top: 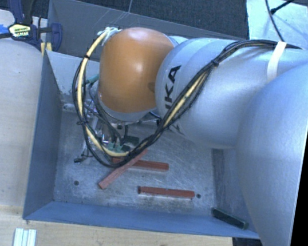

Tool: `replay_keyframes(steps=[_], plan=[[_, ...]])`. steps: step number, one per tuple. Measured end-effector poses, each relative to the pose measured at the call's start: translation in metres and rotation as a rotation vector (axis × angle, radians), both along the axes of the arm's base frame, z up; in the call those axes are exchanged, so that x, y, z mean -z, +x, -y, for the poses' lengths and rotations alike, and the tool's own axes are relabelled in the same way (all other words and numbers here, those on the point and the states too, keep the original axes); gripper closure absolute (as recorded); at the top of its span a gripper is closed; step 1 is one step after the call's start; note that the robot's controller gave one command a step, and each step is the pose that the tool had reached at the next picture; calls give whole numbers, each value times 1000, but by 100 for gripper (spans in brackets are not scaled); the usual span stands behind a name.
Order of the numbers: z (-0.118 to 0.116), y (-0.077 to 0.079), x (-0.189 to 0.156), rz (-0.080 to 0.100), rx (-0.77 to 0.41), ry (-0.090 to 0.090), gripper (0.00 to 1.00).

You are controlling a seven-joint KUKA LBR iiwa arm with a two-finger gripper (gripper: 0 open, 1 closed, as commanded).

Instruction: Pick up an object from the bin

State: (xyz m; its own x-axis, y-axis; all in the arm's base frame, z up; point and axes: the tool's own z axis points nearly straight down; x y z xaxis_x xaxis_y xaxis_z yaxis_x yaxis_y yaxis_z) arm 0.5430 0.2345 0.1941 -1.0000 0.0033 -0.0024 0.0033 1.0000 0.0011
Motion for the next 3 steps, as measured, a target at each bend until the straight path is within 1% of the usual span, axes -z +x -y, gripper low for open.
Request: replay_keyframes(steps=[1,2,3], plan=[[55,65,103,-3,26,-4,0],[112,66,125,-2,-27,-4,0],[107,67,122,5,-30,1,100]])
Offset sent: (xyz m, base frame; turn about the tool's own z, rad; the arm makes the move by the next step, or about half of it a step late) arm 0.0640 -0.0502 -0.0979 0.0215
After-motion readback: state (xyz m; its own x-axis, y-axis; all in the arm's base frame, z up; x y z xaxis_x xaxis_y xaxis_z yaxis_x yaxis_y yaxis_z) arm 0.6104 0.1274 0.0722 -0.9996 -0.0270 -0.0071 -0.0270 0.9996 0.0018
